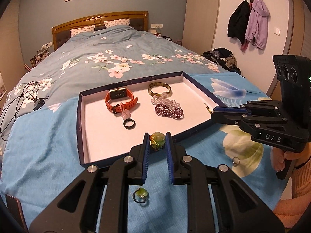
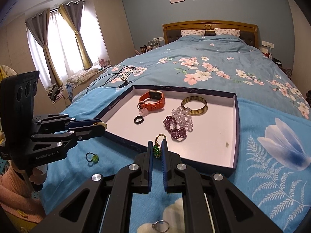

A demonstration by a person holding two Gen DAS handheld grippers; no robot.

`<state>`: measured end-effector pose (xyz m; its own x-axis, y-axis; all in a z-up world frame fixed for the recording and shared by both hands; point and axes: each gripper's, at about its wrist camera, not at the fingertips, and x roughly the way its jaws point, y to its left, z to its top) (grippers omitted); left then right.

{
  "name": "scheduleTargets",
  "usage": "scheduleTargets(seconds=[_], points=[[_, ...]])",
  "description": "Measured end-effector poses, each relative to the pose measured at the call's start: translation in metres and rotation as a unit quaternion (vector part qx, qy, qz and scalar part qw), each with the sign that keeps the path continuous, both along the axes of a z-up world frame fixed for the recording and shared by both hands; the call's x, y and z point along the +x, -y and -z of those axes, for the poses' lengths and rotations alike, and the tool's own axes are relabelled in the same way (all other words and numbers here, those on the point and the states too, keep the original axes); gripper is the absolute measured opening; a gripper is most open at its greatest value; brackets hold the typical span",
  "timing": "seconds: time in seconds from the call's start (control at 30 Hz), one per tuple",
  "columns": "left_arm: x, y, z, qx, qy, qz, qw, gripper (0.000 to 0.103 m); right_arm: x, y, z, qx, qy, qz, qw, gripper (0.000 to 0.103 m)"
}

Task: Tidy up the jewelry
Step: 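Carry both held rings over the box with the left and right tools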

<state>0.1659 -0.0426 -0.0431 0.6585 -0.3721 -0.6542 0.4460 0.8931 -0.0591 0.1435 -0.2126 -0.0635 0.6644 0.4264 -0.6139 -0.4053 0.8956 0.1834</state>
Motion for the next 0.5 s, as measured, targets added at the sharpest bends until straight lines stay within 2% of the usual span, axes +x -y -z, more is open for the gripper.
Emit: scheduleTargets(seconds=[0.5], points=[[0.011, 0.001, 0.0, 0.005, 0.002, -0.008, 1.0, 0.016, 0.014, -0.008, -0.001, -0.009, 0.007, -0.005, 1.0, 0.007]])
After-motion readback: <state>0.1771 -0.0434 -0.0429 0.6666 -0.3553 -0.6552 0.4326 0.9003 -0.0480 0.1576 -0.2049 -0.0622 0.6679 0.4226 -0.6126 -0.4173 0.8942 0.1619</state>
